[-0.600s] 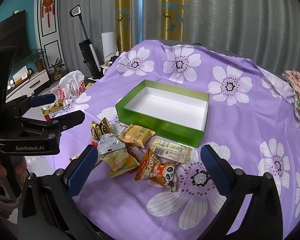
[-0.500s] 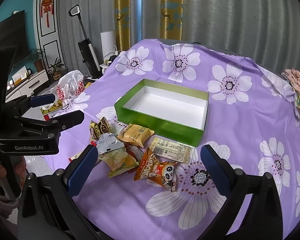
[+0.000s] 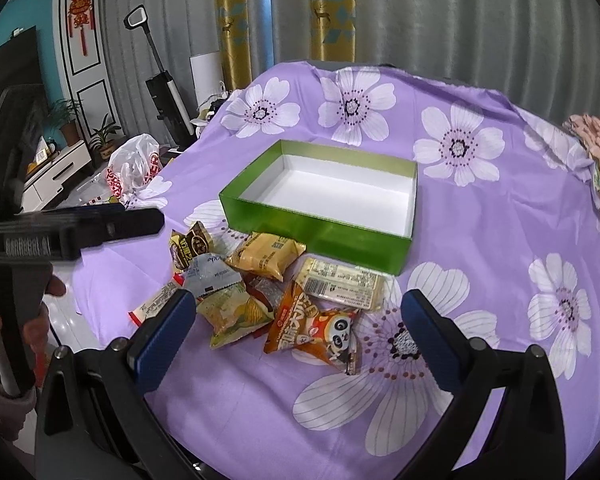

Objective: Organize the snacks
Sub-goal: 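Move both grippers toward the snack pile in front of the green box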

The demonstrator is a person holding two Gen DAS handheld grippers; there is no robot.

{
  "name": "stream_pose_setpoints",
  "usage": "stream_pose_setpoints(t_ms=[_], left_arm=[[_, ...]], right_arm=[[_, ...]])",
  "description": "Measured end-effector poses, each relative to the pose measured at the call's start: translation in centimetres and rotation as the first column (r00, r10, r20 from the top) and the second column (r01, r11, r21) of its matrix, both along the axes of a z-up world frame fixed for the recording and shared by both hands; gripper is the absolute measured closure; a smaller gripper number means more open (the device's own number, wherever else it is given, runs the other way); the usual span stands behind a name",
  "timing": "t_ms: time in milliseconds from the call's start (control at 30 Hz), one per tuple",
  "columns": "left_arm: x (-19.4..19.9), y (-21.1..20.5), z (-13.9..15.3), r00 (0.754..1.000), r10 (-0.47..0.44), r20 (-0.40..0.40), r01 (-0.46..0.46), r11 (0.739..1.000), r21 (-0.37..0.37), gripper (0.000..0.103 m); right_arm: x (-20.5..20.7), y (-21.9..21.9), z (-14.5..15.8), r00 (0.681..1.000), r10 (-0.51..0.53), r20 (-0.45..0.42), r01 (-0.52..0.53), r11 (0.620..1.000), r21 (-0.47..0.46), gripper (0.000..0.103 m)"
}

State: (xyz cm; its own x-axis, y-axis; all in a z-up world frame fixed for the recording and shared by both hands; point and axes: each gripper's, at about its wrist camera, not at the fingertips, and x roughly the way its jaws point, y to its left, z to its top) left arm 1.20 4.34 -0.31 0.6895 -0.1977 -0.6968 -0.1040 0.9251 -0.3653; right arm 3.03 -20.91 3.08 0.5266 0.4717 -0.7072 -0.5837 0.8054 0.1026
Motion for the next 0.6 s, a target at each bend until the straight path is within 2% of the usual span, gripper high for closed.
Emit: stream_pose_setpoints(t_ms=[100,167,367,467,600], left_arm=[[-0.2,1.5,-0.8,0.999,0.036,-0.017,-0.036,0.999,-0.009,0.001],[-0.3,2.2,-1.5,0.998,0.046,-0.035,-0.047,0.999,-0.023,0.001],[-0.9,3.5,-4.1,0.994,0.047,-0.095,-0.049,0.999,-0.021,0.001],[-1.1,4.3,-5.4,0.991,0.042,-0.127,-0.045,0.999,-0.023,0.001],[-1.4,5.5,-7.5,0.984,0.034,-0.176,-0.043,0.998,-0.048,0.001]], right_arm=[[0.0,0.5,-1.0,1.000,0.004,-0.022,-0.004,1.000,-0.010,0.000],[-0.2,1.1,-2.0,1.000,0.024,-0.004,-0.024,1.000,-0.018,0.000],[-1.7,3.6,-3.9,0.993,0.109,-0.050,-0.108,0.994,0.014,0.000],[-2.6,4.9,-4.8,0.986,0.144,-0.084,-0.138,0.988,0.065,0.000],[-2.7,6.5,-6.3,0.977,0.141,-0.162,-0.118,0.983,0.144,0.004]])
